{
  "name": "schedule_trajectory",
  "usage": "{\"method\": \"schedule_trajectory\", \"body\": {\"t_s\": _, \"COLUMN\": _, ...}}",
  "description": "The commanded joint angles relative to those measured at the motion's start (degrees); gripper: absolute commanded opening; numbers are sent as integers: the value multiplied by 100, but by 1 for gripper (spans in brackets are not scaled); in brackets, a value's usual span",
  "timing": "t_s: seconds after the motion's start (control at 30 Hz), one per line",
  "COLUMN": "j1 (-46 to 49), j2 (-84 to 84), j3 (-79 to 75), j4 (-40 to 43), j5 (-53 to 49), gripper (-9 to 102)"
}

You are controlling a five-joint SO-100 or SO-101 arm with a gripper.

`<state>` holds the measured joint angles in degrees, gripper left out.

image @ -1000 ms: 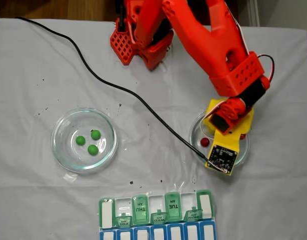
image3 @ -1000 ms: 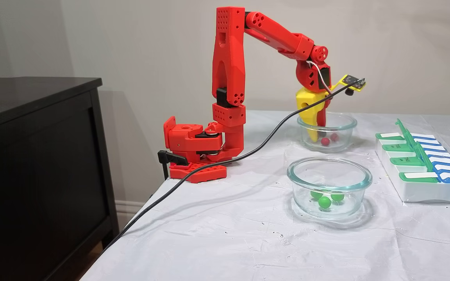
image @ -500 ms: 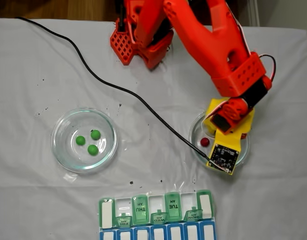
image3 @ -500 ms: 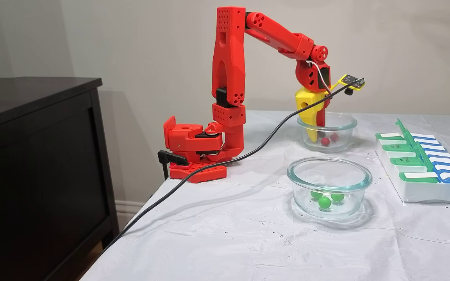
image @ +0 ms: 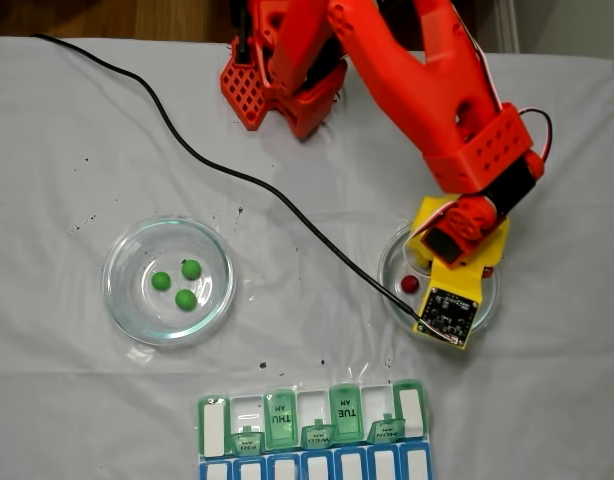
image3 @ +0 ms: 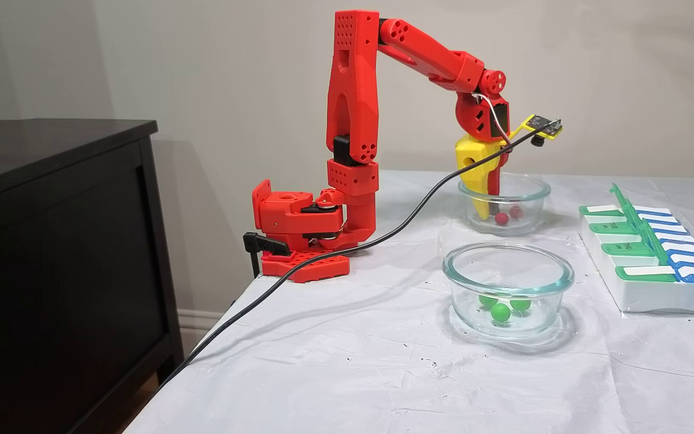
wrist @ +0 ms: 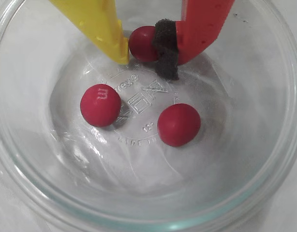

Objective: Sort medicines into box.

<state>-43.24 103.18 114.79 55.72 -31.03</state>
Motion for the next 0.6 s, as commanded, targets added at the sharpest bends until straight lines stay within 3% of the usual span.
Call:
{"method": "schedule_trajectory", "body": {"t_s": 0.0, "j1": -123, "j2": 79, "j3": -105, "j4": -53, "j5": -9, "gripper": 0}}
{"method": "schedule_trajectory", "body": {"t_s": 0.3, "j1": 0, "j2": 510, "j3": -53, "j4": -158, "j5": -132, "gripper": 0}}
{"method": "schedule_trajectory", "body": {"t_s": 0.57, "j1": 325, "j2": 1274, "j3": -580, "j4": 439, "j5": -369, "gripper": 0}}
